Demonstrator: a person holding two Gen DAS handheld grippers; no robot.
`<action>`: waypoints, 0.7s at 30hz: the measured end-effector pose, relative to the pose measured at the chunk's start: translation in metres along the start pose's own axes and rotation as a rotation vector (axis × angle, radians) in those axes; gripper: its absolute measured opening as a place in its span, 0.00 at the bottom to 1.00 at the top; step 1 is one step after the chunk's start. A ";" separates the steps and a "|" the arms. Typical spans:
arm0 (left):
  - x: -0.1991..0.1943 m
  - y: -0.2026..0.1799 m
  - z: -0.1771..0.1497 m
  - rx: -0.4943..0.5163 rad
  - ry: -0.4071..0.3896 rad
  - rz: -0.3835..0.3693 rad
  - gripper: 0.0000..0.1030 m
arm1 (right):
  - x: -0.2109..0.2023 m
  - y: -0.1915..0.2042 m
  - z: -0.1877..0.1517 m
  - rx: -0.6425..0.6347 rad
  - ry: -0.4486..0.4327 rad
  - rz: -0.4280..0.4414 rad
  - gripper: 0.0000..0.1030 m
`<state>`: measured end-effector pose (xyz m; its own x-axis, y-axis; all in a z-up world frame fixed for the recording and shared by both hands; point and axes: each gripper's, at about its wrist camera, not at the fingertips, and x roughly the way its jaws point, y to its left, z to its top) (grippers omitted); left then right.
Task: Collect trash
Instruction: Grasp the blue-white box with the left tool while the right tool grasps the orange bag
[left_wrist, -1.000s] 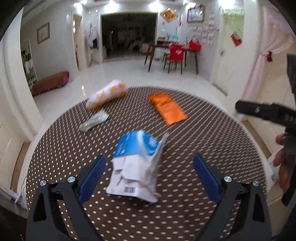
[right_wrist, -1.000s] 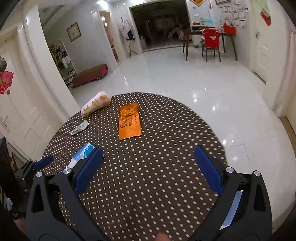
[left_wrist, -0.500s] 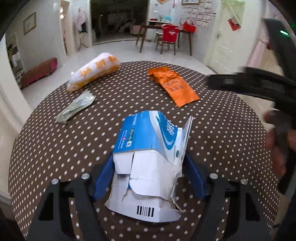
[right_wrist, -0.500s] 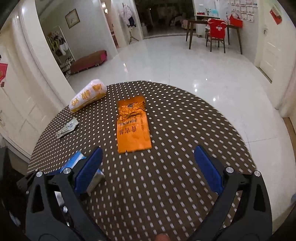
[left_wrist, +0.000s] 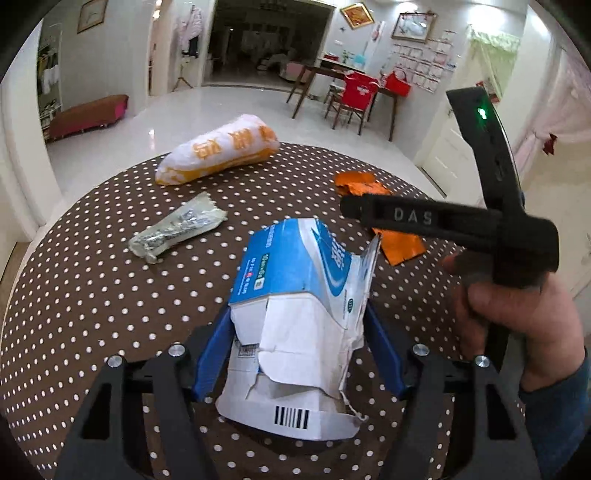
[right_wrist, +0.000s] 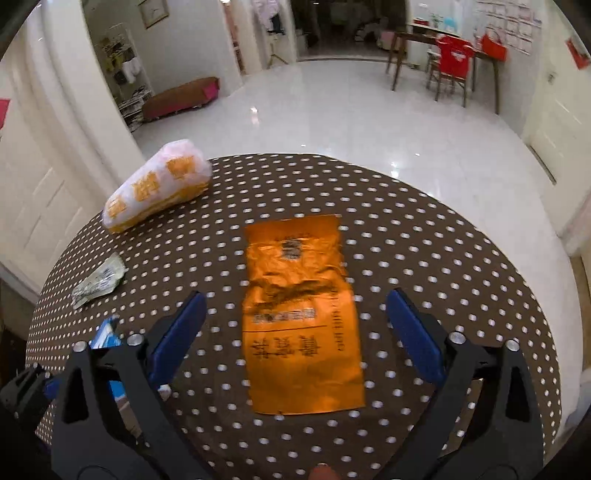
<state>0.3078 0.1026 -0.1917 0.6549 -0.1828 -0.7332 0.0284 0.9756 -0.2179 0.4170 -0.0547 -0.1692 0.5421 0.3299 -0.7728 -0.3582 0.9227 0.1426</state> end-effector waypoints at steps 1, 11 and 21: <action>-0.001 0.001 0.000 -0.004 -0.005 0.005 0.66 | 0.000 0.003 0.000 -0.008 -0.004 -0.003 0.76; -0.015 0.006 -0.004 -0.037 -0.052 -0.009 0.66 | -0.017 -0.006 -0.013 0.007 -0.033 0.003 0.53; -0.038 -0.006 -0.012 -0.012 -0.117 -0.061 0.66 | -0.092 -0.020 -0.049 0.059 -0.115 0.072 0.53</action>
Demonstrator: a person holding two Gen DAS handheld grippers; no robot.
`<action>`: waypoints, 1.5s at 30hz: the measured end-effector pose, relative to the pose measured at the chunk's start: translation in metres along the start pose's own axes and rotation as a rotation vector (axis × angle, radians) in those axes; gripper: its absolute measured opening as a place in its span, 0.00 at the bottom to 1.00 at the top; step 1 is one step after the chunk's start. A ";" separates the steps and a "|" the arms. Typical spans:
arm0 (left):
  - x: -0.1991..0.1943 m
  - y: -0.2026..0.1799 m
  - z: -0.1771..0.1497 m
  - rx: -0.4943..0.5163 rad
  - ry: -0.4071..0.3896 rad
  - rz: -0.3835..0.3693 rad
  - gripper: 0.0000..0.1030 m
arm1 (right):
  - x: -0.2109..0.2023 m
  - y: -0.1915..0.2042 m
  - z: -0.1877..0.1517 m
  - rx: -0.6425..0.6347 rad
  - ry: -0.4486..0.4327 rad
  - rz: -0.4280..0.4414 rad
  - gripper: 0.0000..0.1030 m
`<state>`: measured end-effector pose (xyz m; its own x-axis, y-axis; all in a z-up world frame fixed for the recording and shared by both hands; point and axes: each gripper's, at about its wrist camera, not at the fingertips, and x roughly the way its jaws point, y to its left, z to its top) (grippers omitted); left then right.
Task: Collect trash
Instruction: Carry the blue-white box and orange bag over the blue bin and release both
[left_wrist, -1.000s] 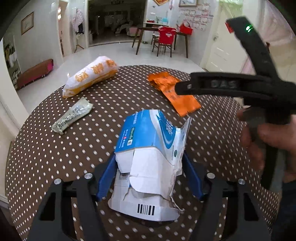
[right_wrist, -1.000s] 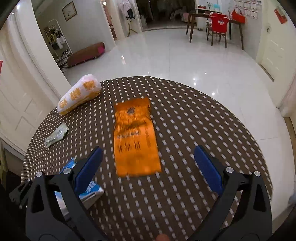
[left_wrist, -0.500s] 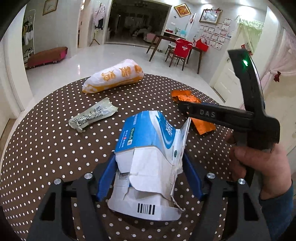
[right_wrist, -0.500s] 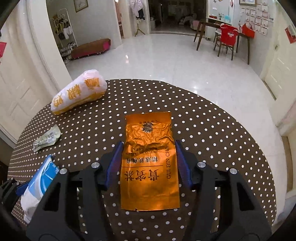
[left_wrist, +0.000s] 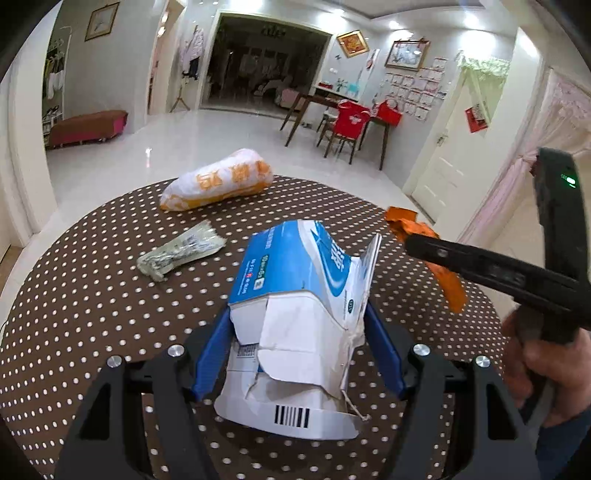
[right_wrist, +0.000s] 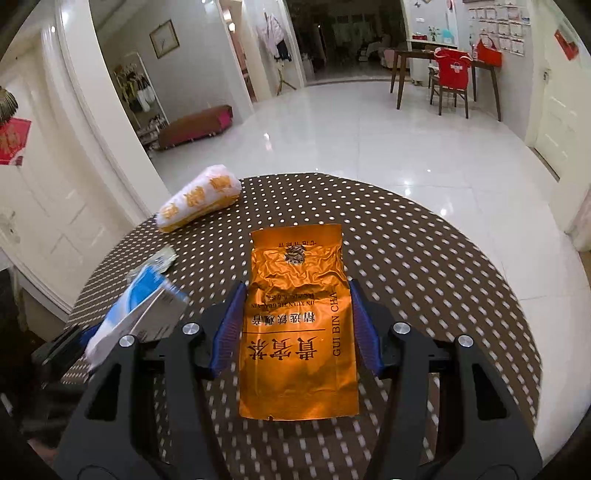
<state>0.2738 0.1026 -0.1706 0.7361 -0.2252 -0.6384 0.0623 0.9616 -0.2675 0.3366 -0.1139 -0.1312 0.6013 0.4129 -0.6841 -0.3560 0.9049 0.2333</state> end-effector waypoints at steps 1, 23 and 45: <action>-0.001 -0.003 0.000 -0.002 0.000 -0.009 0.66 | -0.008 -0.003 -0.002 0.004 -0.008 -0.002 0.53; -0.042 -0.168 -0.011 0.140 -0.057 -0.154 0.66 | -0.185 -0.108 -0.039 0.124 -0.222 -0.057 0.53; 0.053 -0.384 -0.100 0.425 0.199 -0.316 0.67 | -0.248 -0.327 -0.173 0.530 -0.199 -0.271 0.54</action>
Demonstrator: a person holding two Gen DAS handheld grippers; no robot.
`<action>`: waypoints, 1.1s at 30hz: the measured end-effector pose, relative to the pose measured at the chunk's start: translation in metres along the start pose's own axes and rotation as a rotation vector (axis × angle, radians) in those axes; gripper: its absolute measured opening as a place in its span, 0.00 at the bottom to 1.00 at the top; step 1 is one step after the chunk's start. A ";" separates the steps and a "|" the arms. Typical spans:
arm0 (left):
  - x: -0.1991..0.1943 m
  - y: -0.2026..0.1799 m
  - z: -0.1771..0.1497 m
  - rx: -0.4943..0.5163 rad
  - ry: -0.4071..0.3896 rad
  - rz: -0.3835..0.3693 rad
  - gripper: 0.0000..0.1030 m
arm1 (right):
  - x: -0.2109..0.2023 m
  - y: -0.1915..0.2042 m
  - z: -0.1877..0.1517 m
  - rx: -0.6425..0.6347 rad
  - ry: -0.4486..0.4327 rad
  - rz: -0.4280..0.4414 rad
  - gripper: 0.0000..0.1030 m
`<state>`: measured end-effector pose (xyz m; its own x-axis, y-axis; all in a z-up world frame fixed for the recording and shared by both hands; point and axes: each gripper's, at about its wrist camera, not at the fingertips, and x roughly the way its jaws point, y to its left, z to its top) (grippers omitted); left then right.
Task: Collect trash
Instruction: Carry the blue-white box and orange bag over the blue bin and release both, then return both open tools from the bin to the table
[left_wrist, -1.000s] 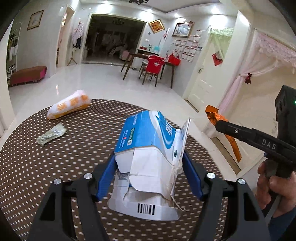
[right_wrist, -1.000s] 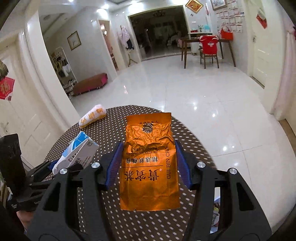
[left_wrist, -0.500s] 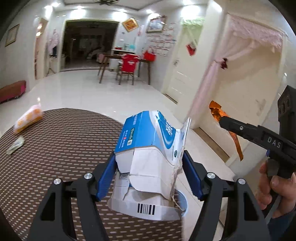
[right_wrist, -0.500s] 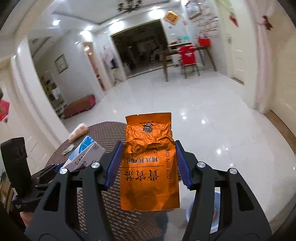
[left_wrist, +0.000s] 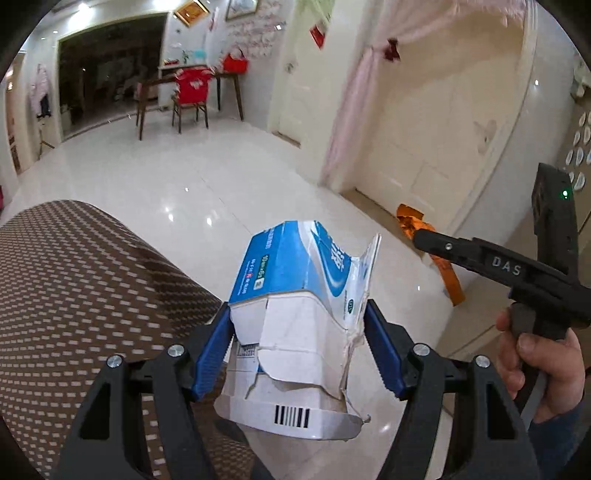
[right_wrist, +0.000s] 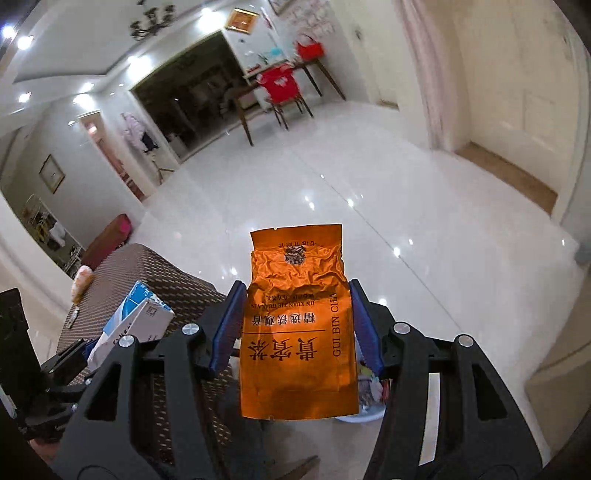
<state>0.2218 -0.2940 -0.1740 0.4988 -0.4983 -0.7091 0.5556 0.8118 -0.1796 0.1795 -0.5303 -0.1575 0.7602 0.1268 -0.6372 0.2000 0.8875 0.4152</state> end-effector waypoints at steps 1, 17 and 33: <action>0.007 -0.003 0.000 0.002 0.013 -0.001 0.67 | 0.006 -0.006 -0.002 0.012 0.012 -0.004 0.54; 0.129 -0.028 -0.002 -0.035 0.229 0.047 0.86 | 0.077 -0.082 -0.023 0.184 0.161 0.052 0.68; 0.091 -0.013 0.001 -0.011 0.176 0.111 0.89 | 0.066 -0.090 -0.036 0.234 0.158 -0.050 0.94</action>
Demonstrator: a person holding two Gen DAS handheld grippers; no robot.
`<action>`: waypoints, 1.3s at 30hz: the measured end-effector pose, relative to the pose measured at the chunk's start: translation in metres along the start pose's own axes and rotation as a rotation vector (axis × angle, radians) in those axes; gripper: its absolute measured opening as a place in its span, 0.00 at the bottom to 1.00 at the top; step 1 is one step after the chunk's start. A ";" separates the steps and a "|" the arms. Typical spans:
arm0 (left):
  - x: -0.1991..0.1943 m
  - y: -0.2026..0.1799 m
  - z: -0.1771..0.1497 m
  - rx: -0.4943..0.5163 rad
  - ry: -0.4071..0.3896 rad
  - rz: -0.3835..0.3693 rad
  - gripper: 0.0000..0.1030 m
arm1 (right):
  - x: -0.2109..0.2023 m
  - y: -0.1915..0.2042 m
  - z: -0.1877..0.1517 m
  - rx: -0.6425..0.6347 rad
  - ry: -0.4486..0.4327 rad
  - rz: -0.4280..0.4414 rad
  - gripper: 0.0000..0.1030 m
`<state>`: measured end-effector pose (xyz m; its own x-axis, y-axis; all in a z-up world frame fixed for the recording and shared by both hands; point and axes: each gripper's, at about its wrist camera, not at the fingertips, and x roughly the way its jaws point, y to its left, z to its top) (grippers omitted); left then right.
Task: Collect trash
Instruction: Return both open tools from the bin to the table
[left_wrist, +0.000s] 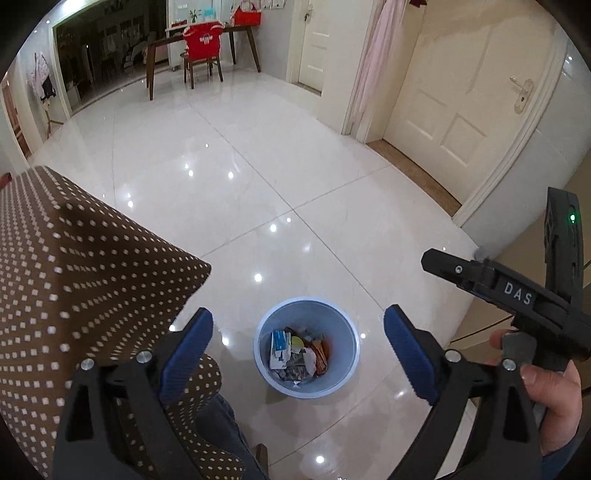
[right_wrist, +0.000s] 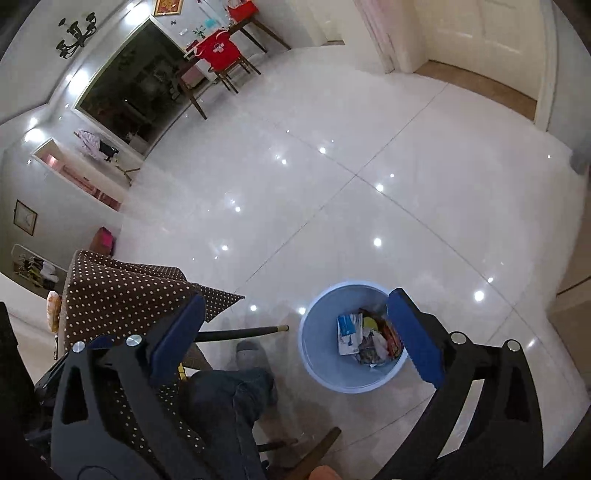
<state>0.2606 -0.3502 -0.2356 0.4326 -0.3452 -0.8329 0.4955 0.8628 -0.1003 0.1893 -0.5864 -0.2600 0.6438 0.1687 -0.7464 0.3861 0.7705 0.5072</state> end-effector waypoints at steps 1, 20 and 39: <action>-0.005 0.001 0.000 0.000 -0.013 0.002 0.89 | -0.004 0.005 0.001 -0.008 -0.008 0.001 0.94; -0.132 0.073 0.006 -0.040 -0.236 0.059 0.91 | -0.063 0.143 0.015 -0.232 -0.122 0.049 0.94; -0.226 0.253 -0.031 -0.176 -0.366 0.285 0.91 | -0.043 0.345 -0.035 -0.576 -0.119 0.133 0.94</action>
<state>0.2648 -0.0421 -0.0901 0.7841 -0.1665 -0.5978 0.1978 0.9802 -0.0135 0.2718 -0.3061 -0.0680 0.7446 0.2423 -0.6220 -0.1017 0.9621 0.2531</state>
